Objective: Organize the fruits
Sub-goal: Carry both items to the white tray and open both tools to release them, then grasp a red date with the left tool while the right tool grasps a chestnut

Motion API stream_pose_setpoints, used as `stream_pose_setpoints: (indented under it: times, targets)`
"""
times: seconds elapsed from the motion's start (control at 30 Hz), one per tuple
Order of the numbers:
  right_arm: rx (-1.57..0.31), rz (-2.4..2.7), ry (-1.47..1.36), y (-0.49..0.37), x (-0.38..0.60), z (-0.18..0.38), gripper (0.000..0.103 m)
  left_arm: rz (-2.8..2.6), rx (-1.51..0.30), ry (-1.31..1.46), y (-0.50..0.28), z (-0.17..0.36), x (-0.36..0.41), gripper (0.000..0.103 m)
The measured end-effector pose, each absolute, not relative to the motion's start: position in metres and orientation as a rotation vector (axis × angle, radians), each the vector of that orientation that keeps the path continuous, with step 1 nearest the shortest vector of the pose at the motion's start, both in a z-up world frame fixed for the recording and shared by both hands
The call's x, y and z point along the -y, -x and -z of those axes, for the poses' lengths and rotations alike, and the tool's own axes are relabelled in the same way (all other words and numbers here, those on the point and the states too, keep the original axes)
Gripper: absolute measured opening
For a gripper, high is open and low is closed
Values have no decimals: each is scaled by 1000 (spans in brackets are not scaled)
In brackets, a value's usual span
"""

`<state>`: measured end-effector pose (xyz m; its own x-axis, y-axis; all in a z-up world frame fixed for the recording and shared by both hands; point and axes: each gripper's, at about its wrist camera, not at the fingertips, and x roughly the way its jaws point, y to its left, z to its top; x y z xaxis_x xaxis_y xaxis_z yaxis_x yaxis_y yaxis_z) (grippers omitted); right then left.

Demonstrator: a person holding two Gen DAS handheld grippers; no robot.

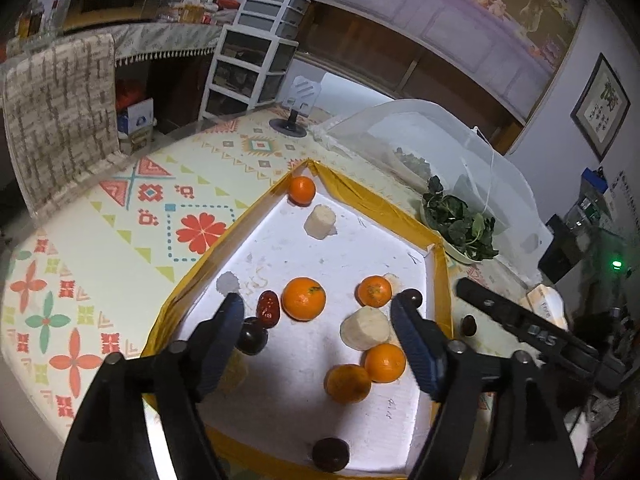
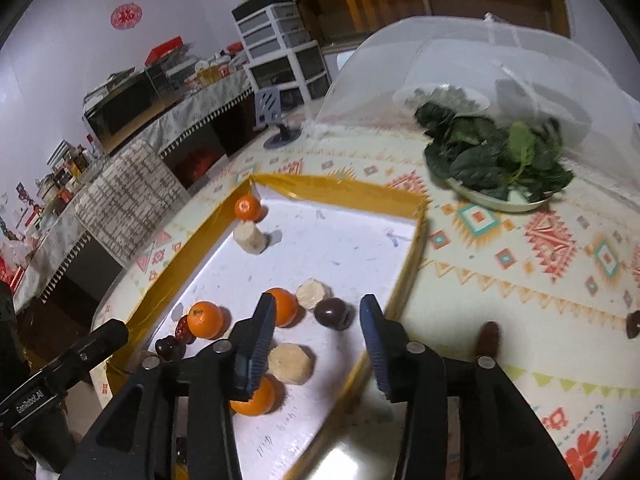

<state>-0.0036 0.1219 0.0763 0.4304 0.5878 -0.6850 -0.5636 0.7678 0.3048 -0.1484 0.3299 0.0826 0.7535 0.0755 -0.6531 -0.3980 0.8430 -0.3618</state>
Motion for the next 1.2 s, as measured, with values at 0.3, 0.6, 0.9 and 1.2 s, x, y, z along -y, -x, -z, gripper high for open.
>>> stream_pose_setpoints:
  times: [0.3, 0.6, 0.9, 1.2]
  targets:
    - [-793, -633, -6, 26, -59, -80, 62, -350, -673, 252, 142, -102, -260, 91]
    - [-816, -566, -71, 23, 5, -67, 63, -307, -681, 81, 132, -107, -188, 91]
    - [-812, -521, -127, 18, 53, -63, 63, -275, -710, 22, 119, -105, -150, 91]
    - [-837, -473, -184, 8, 88, -52, 64, -245, -738, -13, 108, -99, -126, 91]
